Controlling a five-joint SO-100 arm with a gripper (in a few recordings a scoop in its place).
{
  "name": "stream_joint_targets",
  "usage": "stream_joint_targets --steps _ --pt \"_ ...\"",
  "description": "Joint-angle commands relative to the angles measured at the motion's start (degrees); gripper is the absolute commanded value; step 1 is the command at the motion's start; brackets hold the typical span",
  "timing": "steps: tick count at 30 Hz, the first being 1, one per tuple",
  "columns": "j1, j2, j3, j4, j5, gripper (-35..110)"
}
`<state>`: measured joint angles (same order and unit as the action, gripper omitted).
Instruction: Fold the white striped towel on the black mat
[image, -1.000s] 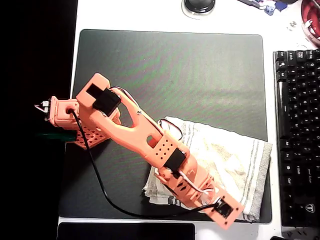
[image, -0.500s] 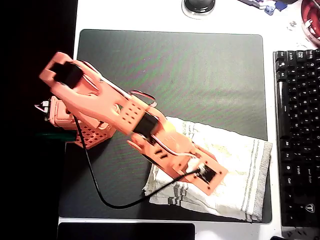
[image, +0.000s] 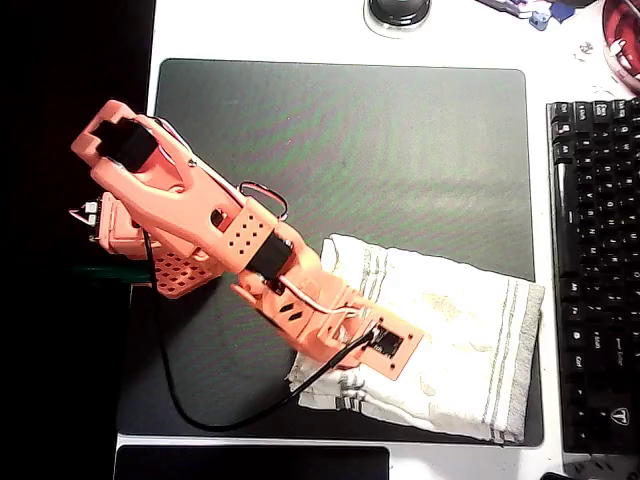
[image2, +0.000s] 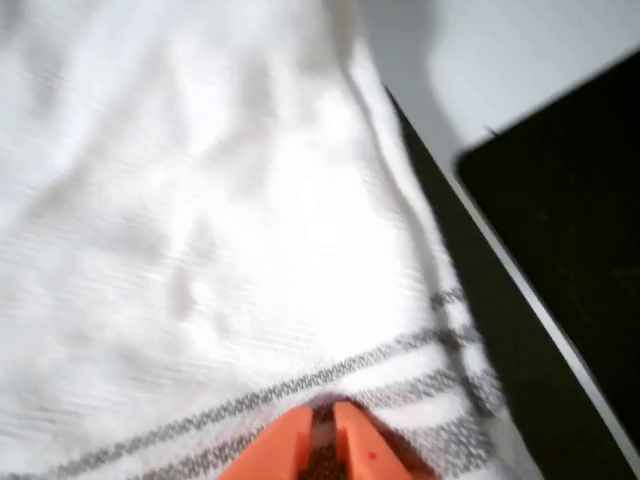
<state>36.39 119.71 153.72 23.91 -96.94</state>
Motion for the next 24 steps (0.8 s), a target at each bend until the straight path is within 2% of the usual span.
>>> stream_joint_targets --steps 1,7,11,15,19,24 --pt "4.4 -0.7 3.7 -1.7 -4.7 2" --pt "6.1 1.8 7.1 -4.5 -6.2 3" --pt "2.4 5.6 2.5 -1.3 1.0 4" --pt "-3.3 6.4 -4.5 -2.8 9.5 4" --pt "-8.1 -4.4 -16.0 -5.7 15.5 4" --pt "-9.4 -27.6 -39.7 -2.2 23.1 3"
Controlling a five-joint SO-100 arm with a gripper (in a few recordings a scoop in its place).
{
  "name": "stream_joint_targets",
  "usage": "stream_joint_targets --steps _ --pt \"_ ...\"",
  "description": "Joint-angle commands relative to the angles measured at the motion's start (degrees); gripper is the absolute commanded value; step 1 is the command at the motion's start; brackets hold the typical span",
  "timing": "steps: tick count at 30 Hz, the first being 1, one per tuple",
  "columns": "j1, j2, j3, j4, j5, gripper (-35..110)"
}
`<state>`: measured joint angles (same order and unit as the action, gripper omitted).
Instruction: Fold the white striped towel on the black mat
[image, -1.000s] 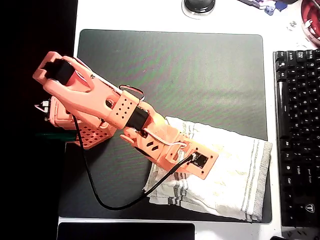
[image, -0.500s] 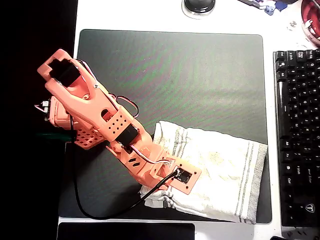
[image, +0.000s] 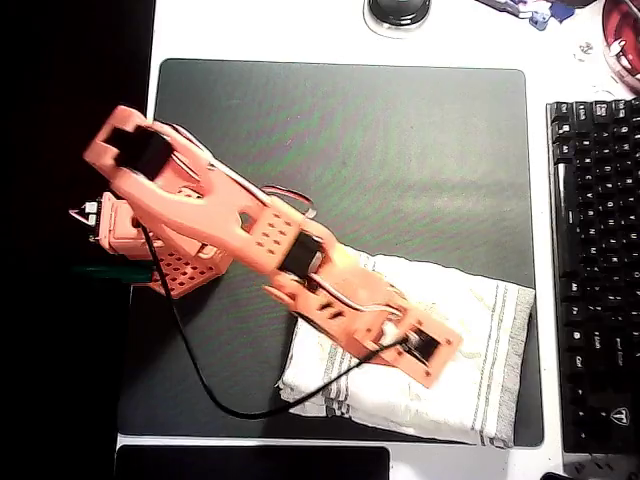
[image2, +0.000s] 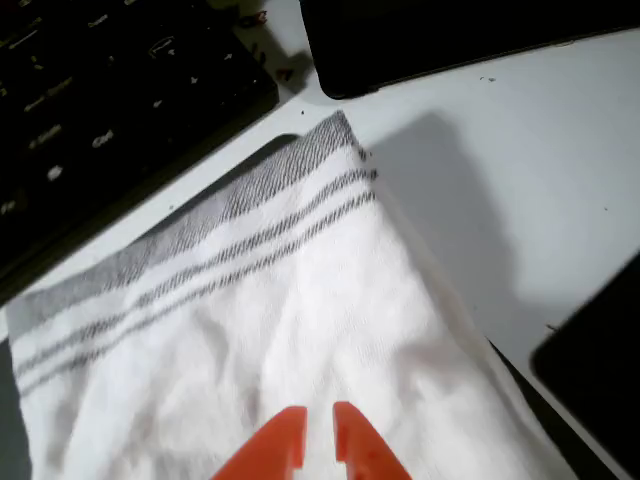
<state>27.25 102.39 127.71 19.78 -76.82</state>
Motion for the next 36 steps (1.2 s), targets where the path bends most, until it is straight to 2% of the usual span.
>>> stream_joint_targets --steps 1,10,15,19,25,30,36 --pt "-0.3 -14.5 -18.0 2.5 4.2 3" --pt "-0.7 -42.8 -46.1 4.9 10.7 0" --pt "0.5 -50.5 -52.6 7.5 10.8 0" --pt "0.7 -48.3 -51.7 8.8 11.8 0" --pt "0.8 -26.6 -32.8 7.0 10.0 0" --pt "2.6 -2.2 -7.3 0.8 3.9 1" --pt "7.3 20.0 16.9 -0.9 -4.2 1"
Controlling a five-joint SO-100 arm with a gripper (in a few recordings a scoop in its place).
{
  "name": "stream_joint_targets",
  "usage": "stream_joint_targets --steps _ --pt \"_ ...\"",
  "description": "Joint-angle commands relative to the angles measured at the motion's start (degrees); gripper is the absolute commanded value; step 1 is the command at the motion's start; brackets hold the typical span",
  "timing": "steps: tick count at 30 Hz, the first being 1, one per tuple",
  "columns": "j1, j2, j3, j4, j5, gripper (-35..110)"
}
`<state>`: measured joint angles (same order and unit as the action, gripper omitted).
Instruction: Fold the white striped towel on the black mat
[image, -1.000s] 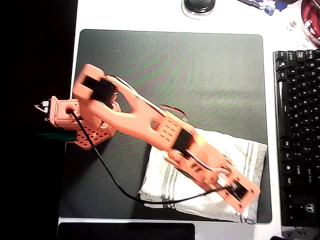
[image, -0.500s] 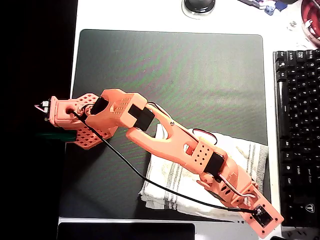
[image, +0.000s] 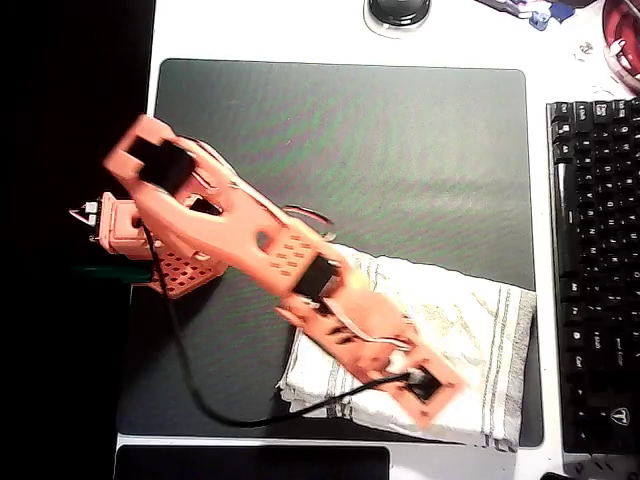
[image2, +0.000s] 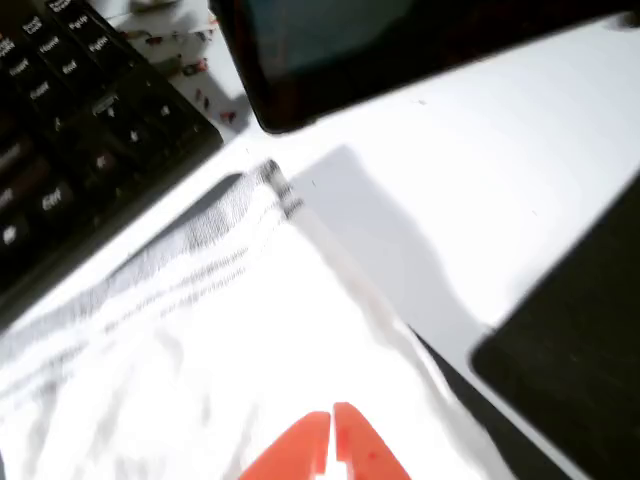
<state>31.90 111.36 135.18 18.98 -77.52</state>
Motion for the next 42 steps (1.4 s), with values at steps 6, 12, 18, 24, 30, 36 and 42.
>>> stream_joint_targets --steps 6,12,18,24,30,36,42 --pt "6.6 18.7 21.4 4.3 -10.0 0" --pt "11.1 16.7 21.1 13.5 -17.3 0" --pt "13.8 15.1 24.1 10.0 -22.0 0" --pt "7.7 18.9 21.1 7.5 -13.5 10" --pt "-6.0 17.0 12.5 5.6 -4.6 15" --pt "-14.9 -2.2 -4.7 9.8 -1.0 18" --pt "-19.4 -21.8 -21.8 19.4 -0.1 25"
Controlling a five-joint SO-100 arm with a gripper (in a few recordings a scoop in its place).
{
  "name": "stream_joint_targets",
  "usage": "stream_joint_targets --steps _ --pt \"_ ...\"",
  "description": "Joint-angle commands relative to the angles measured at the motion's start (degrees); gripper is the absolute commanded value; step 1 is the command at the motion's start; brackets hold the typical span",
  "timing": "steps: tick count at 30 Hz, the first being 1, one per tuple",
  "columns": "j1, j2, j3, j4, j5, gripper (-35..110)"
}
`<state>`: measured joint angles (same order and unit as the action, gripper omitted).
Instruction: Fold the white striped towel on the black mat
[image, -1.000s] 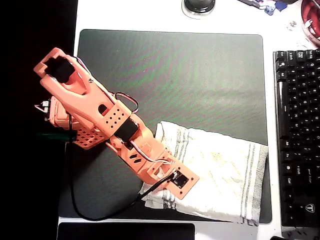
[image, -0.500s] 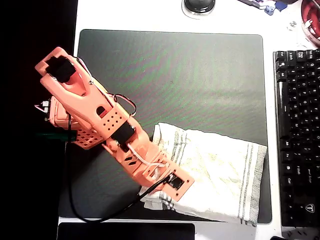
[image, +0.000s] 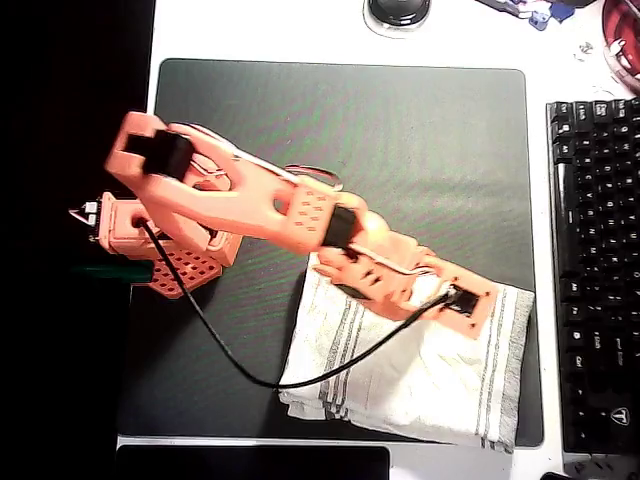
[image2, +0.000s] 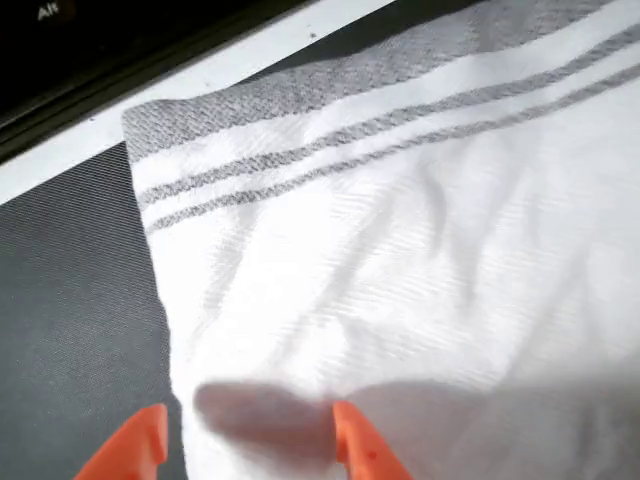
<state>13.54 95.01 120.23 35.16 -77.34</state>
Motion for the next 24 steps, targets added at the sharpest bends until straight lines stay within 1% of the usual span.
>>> stream_joint_targets --steps 1,4,8,9,13,15,20,24 --pt "-1.8 -8.0 -8.9 4.0 -0.3 26" --pt "-2.7 -13.7 -13.8 8.6 -1.9 24" --pt "-3.3 -17.2 -16.8 15.3 -7.8 18" --pt "-3.4 -17.8 -18.2 17.0 -8.6 15" --pt "-3.7 -18.5 -25.1 28.9 -13.7 0" --pt "-4.0 -18.4 -26.5 31.2 -15.3 0" --pt "-7.7 -15.6 -26.3 29.5 -18.1 0" --pt "-14.4 -9.7 -22.4 25.9 -25.0 0"
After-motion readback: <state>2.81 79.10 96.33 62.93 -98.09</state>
